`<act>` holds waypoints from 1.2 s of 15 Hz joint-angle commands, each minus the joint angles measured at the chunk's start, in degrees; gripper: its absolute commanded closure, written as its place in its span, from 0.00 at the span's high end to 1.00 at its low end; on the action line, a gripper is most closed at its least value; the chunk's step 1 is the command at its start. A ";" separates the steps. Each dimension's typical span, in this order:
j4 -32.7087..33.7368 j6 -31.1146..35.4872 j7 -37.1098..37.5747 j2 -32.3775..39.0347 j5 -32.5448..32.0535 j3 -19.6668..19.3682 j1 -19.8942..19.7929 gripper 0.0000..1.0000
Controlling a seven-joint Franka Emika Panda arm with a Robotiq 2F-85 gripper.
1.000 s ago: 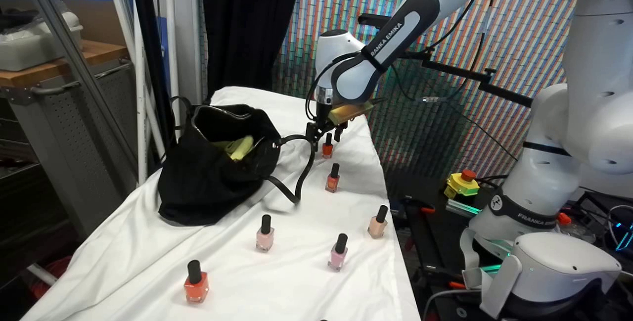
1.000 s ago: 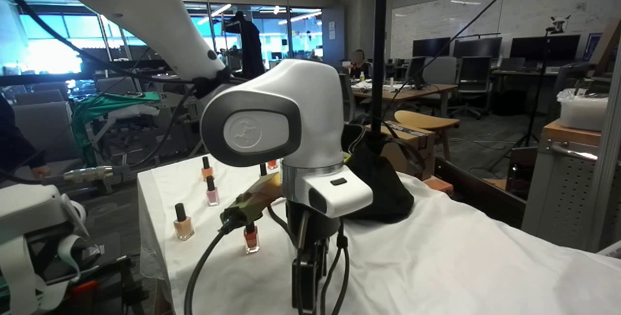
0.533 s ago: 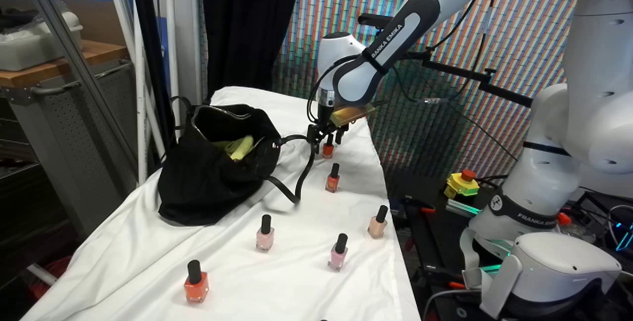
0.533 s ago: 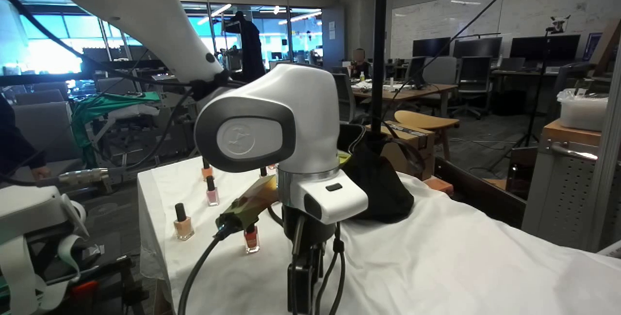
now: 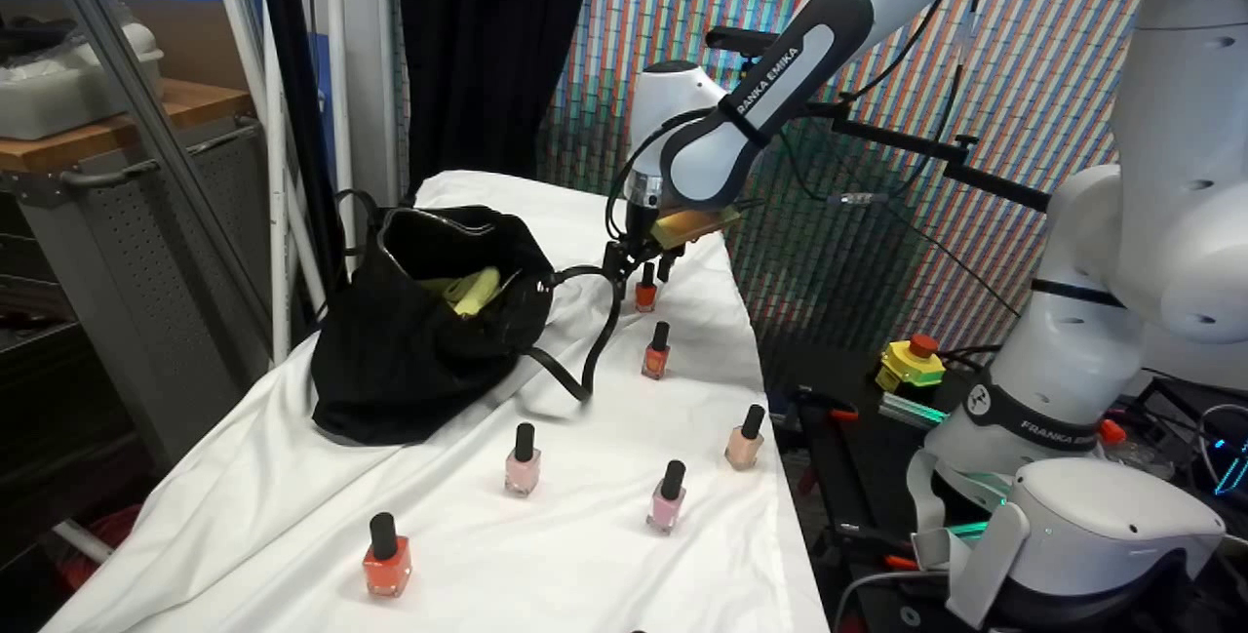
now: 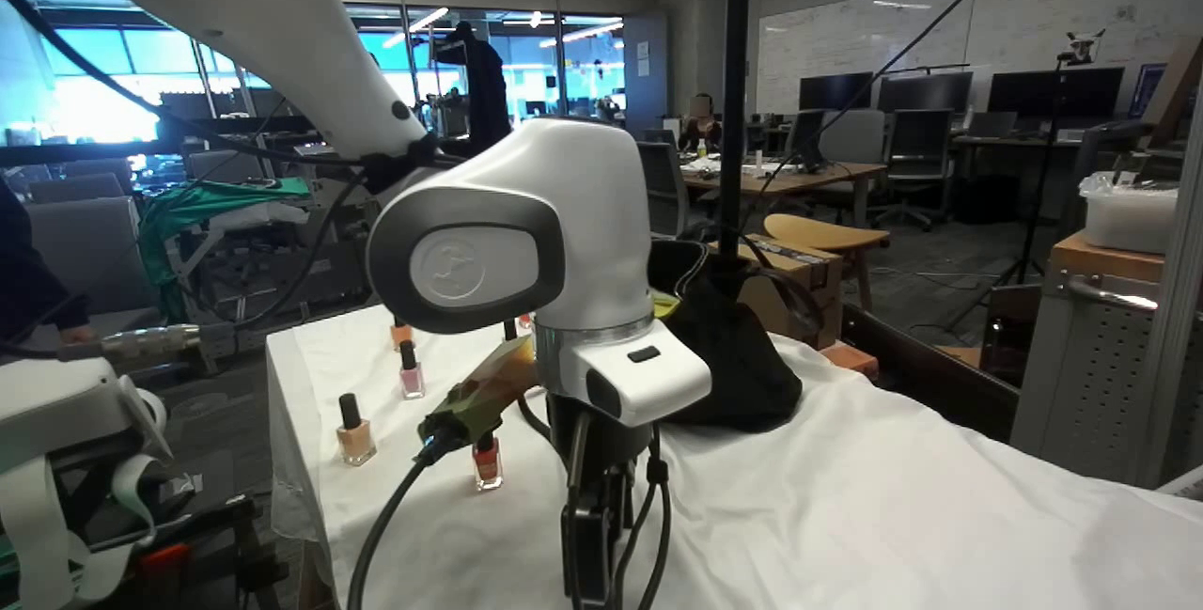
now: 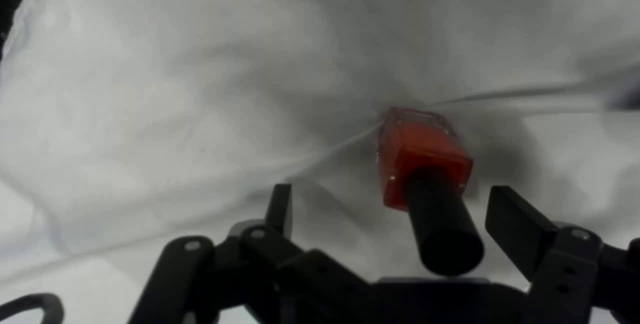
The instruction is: Pick up the nail polish and put them in the bag
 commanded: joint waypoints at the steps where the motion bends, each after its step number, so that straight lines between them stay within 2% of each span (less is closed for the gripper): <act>1: -1.61 0.85 -0.45 -2.97 0.27 -1.33 1.18 1.00; 18: -4.69 -0.32 -0.76 -6.14 0.59 -0.13 1.72 1.00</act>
